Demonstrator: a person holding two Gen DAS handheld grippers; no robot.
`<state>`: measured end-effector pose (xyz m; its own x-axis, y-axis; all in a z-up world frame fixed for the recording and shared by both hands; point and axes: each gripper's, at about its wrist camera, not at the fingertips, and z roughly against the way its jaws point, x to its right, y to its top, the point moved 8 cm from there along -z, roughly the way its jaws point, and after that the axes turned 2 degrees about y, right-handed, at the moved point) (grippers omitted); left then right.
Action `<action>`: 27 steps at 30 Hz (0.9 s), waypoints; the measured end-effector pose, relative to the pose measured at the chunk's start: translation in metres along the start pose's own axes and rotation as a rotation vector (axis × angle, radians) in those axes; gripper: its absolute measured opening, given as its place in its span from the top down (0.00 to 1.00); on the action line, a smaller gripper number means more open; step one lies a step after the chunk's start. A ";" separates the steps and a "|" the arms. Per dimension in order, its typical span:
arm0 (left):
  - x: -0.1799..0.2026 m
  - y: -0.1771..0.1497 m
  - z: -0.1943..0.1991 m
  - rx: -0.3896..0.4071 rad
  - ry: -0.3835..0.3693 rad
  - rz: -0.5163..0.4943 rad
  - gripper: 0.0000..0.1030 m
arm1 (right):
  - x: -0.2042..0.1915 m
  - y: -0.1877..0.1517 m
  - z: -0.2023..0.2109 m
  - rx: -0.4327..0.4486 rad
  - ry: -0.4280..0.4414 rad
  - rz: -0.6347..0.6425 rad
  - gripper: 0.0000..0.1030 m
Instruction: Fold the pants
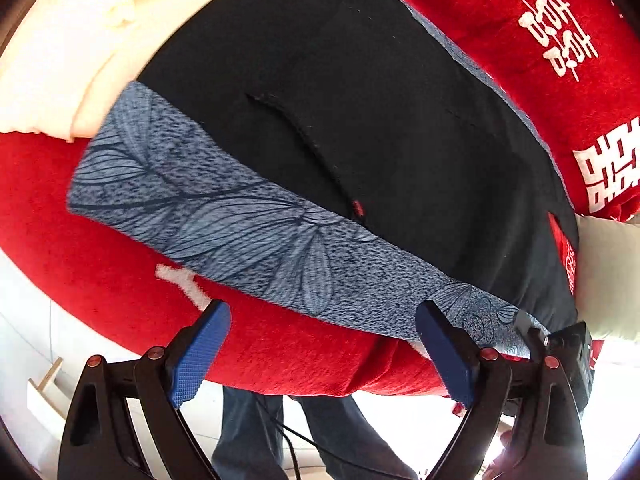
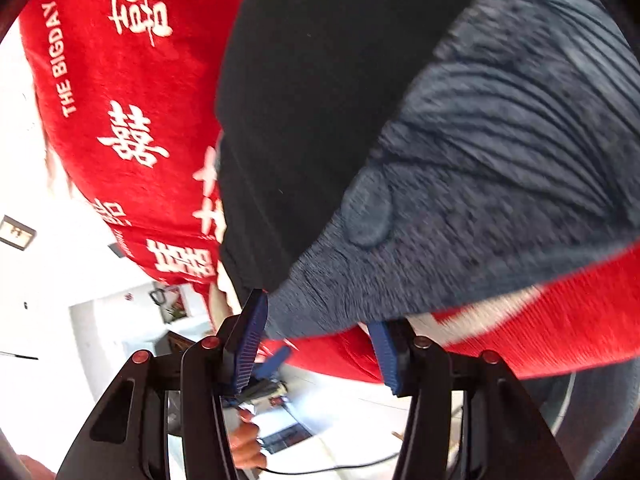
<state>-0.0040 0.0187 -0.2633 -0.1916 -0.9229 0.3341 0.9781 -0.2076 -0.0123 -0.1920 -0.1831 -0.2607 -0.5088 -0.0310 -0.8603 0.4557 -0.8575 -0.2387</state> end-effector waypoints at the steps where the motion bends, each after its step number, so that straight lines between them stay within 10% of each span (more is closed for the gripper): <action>1: 0.003 -0.001 -0.002 -0.005 -0.009 0.003 0.08 | -0.002 0.002 -0.001 0.007 0.021 -0.013 0.60; 4: 0.010 0.000 -0.004 -0.015 -0.059 0.039 0.08 | -0.018 0.007 0.004 0.021 0.045 -0.026 0.90; 13: -0.007 0.043 0.005 0.077 -0.151 0.242 0.10 | -0.081 0.005 0.018 -0.009 0.099 0.066 0.90; 16: -0.012 0.058 0.008 0.089 -0.179 0.294 0.58 | -0.079 0.006 0.016 -0.020 0.069 0.066 0.90; 19: -0.010 0.067 0.012 0.092 -0.166 0.254 0.86 | -0.075 0.006 0.016 -0.022 0.022 0.064 0.90; 27: 0.042 0.122 0.067 0.166 -0.170 0.120 0.86 | -0.141 0.049 0.022 -0.025 -0.077 0.264 0.90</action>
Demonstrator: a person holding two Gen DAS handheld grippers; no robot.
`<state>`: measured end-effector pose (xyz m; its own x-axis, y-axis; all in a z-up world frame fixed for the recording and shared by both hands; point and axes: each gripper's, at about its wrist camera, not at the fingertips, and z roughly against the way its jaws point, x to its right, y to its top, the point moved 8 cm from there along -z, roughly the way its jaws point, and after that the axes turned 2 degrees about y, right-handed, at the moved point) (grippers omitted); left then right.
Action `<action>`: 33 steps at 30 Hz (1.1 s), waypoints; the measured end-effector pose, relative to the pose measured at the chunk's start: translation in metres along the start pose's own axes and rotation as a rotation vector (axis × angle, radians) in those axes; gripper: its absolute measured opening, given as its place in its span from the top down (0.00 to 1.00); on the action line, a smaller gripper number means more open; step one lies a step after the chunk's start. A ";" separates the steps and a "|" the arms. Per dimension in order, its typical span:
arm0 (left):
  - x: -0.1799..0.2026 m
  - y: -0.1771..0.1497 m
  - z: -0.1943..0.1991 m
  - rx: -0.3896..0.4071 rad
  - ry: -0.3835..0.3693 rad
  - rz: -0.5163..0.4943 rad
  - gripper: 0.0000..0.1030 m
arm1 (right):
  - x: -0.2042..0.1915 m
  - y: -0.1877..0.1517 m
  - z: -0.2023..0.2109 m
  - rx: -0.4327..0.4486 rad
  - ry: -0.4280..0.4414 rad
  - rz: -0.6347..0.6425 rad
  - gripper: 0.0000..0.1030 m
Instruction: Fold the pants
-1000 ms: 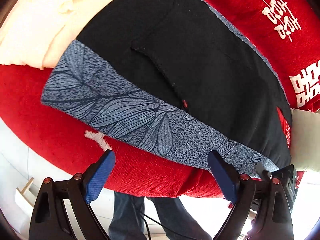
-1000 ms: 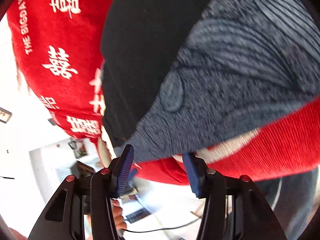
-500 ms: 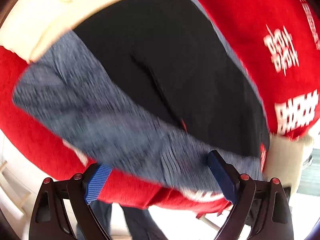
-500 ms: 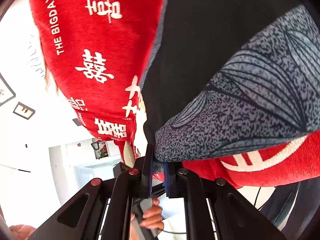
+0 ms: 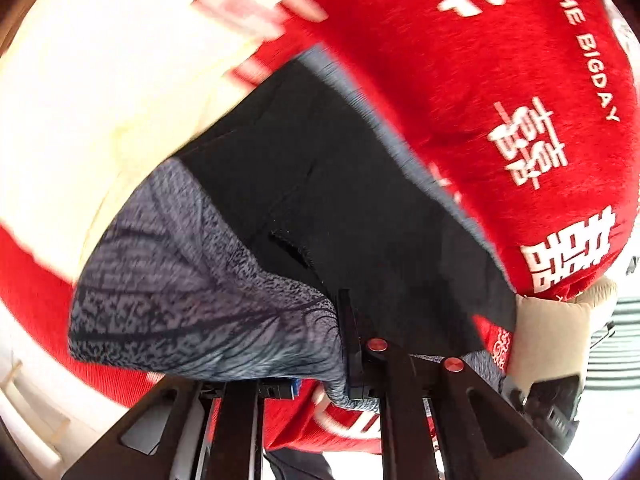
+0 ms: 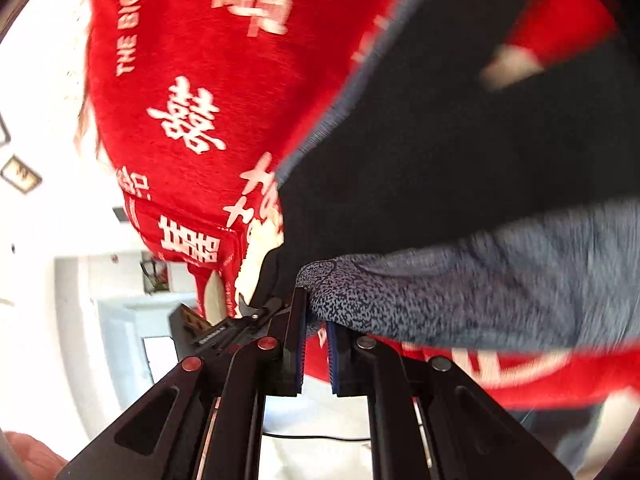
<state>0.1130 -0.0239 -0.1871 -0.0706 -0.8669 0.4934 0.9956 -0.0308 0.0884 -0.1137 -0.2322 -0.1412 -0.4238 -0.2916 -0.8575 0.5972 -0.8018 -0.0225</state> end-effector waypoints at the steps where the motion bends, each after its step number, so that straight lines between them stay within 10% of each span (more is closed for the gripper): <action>1: 0.001 0.007 0.004 0.010 -0.004 -0.010 0.86 | -0.008 0.014 -0.001 -0.007 -0.006 0.030 0.90; 12: 0.054 0.150 -0.076 0.079 0.147 -0.056 0.84 | -0.022 0.191 -0.073 -0.126 -0.155 0.188 0.90; 20: 0.042 0.170 -0.116 0.070 0.232 -0.025 0.54 | 0.052 0.242 -0.134 -0.241 -0.281 0.151 0.89; 22: 0.045 0.174 -0.097 0.098 0.274 -0.051 0.31 | 0.057 0.245 -0.137 -0.246 -0.267 0.121 0.89; 24: 0.043 0.178 -0.067 0.178 0.354 -0.093 0.20 | 0.054 0.246 -0.134 -0.258 -0.260 0.107 0.79; 28: 0.052 0.165 -0.052 0.161 0.467 -0.242 0.20 | 0.030 0.252 -0.112 -0.228 -0.249 0.154 0.29; 33: 0.081 0.105 -0.083 0.048 0.446 -0.331 0.20 | 0.017 0.232 -0.055 -0.167 -0.251 0.142 0.29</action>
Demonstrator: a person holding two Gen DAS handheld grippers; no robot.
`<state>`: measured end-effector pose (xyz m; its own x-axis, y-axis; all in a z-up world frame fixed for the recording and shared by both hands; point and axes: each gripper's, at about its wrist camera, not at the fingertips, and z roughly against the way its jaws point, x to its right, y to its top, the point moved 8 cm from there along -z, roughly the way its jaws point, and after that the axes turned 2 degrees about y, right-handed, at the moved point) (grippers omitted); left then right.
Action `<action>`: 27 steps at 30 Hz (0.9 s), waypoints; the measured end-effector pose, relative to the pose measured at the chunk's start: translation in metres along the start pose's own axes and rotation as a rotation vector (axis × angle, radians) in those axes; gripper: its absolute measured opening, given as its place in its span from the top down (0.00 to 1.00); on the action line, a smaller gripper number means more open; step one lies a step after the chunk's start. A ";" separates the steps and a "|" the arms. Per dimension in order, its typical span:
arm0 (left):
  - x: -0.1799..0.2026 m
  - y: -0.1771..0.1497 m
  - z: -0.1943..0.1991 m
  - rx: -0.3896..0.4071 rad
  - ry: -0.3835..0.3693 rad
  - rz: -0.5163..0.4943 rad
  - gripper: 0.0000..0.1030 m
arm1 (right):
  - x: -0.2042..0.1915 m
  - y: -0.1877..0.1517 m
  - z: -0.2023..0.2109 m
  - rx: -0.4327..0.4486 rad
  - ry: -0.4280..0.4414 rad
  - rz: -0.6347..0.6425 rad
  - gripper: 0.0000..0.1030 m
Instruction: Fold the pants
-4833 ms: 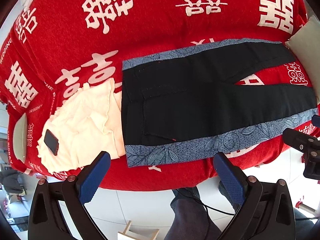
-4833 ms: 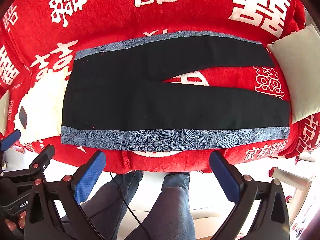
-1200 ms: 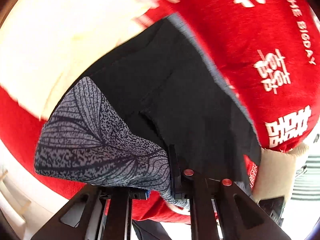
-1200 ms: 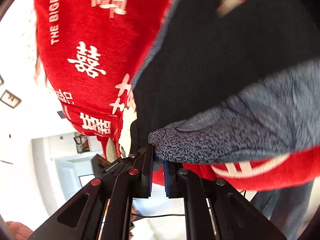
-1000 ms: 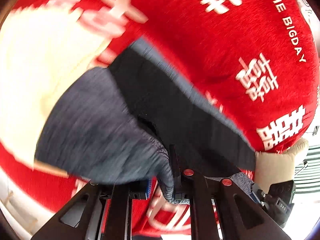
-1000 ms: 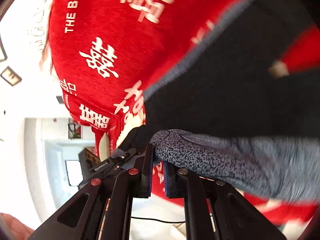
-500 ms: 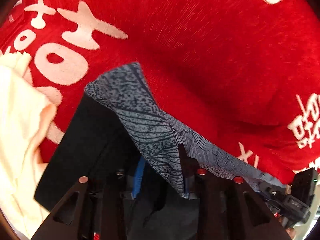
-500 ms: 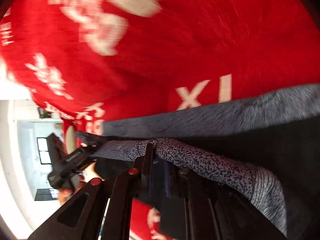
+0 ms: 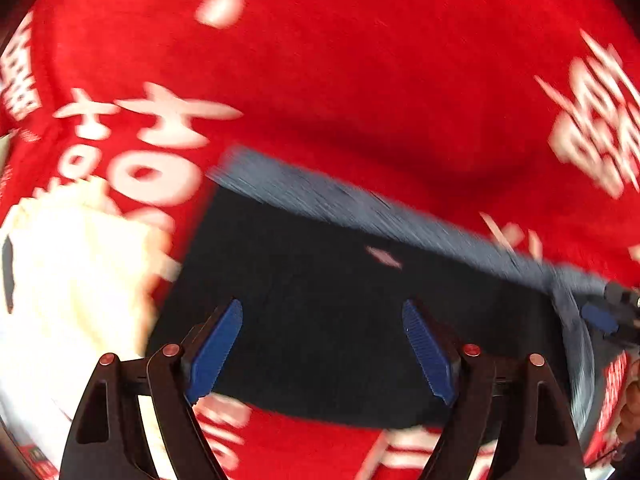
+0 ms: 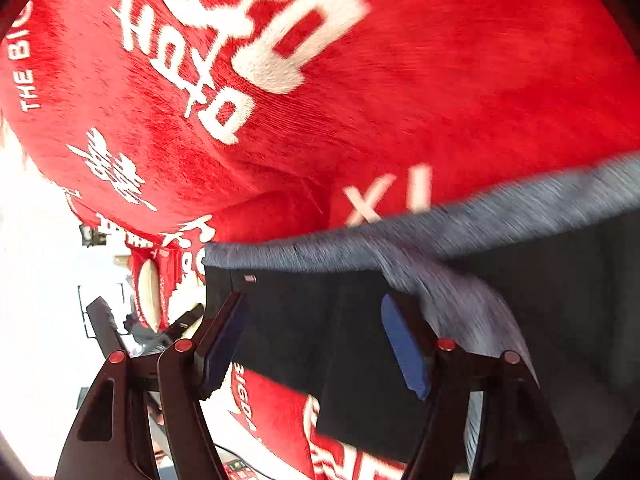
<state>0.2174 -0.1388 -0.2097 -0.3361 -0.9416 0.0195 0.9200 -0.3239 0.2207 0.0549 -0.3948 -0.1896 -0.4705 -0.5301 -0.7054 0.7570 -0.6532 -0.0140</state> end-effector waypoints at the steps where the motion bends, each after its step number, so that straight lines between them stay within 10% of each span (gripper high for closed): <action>1: 0.009 -0.010 0.001 -0.010 -0.017 -0.012 0.20 | 0.006 -0.011 0.012 0.011 -0.038 0.007 0.29; 15: 0.205 -0.164 0.027 -0.229 -0.314 -0.375 0.20 | 0.127 -0.175 0.149 0.167 -0.295 -0.175 0.29; 27: 0.269 -0.210 0.021 -0.221 -0.347 -0.490 0.20 | 0.213 -0.331 0.195 0.313 -0.370 -0.467 0.29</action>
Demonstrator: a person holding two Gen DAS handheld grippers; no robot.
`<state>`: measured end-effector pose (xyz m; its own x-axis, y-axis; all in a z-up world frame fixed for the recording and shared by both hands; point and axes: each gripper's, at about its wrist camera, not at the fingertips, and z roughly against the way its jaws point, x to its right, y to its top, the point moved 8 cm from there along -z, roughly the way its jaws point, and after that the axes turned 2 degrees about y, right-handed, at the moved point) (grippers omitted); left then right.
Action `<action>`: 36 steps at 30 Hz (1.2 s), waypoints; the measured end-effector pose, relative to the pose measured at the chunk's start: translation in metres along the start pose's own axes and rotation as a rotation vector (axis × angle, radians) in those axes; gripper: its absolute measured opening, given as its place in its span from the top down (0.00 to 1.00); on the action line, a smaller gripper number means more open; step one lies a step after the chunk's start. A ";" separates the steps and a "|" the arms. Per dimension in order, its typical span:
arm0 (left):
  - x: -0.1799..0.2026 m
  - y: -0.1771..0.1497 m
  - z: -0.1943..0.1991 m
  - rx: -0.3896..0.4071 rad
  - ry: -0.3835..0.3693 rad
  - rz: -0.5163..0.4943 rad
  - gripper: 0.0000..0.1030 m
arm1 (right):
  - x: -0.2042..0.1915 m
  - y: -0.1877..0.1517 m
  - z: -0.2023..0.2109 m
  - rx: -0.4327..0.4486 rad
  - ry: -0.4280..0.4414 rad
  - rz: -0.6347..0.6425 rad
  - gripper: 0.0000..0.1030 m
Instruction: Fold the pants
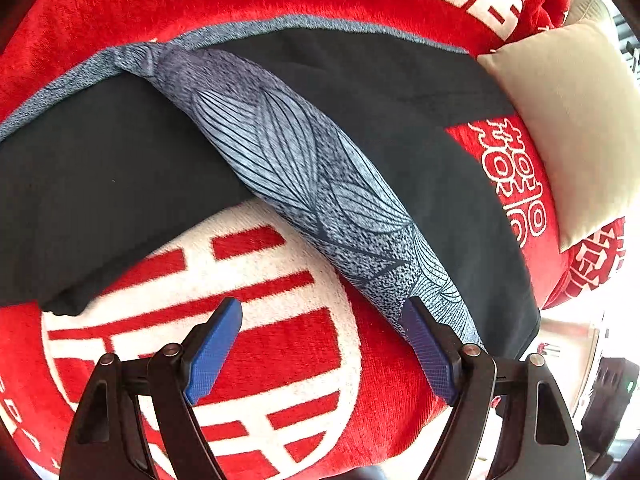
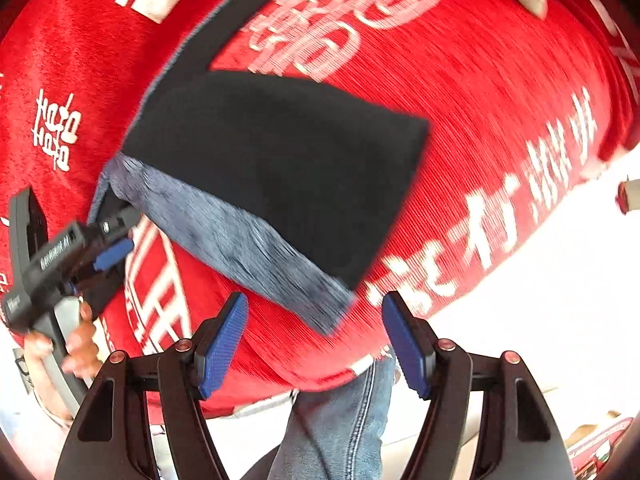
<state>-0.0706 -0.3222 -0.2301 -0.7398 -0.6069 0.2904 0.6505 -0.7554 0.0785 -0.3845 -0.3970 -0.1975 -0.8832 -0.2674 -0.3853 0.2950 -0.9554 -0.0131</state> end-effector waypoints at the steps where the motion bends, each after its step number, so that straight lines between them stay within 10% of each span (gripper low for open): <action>1: 0.003 0.002 -0.004 -0.001 -0.002 -0.001 0.20 | 0.005 -0.005 -0.001 0.000 0.014 -0.002 0.29; 9: 0.017 0.006 -0.019 0.014 0.034 -0.001 0.20 | -0.016 0.004 -0.009 0.023 0.166 0.100 0.35; 13: 0.022 0.007 -0.018 0.016 0.014 0.037 0.22 | -0.023 0.001 -0.027 -0.091 0.245 0.121 0.95; 17: 0.042 0.010 -0.016 -0.031 -0.086 0.076 0.69 | -0.031 0.014 -0.011 -0.137 0.293 0.138 0.97; 27: 0.063 0.083 0.051 0.104 -0.098 0.159 0.69 | -0.094 0.166 0.089 -0.029 0.416 0.311 0.97; 36: 0.017 0.137 0.085 0.236 0.165 0.212 0.69 | -0.144 0.339 0.088 0.061 0.296 0.457 0.97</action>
<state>0.0208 -0.4150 -0.1331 -0.5897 -0.7900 0.1679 0.7998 -0.5424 0.2572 -0.1898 -0.6932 -0.0654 -0.5270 -0.6191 -0.5822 0.5951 -0.7579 0.2672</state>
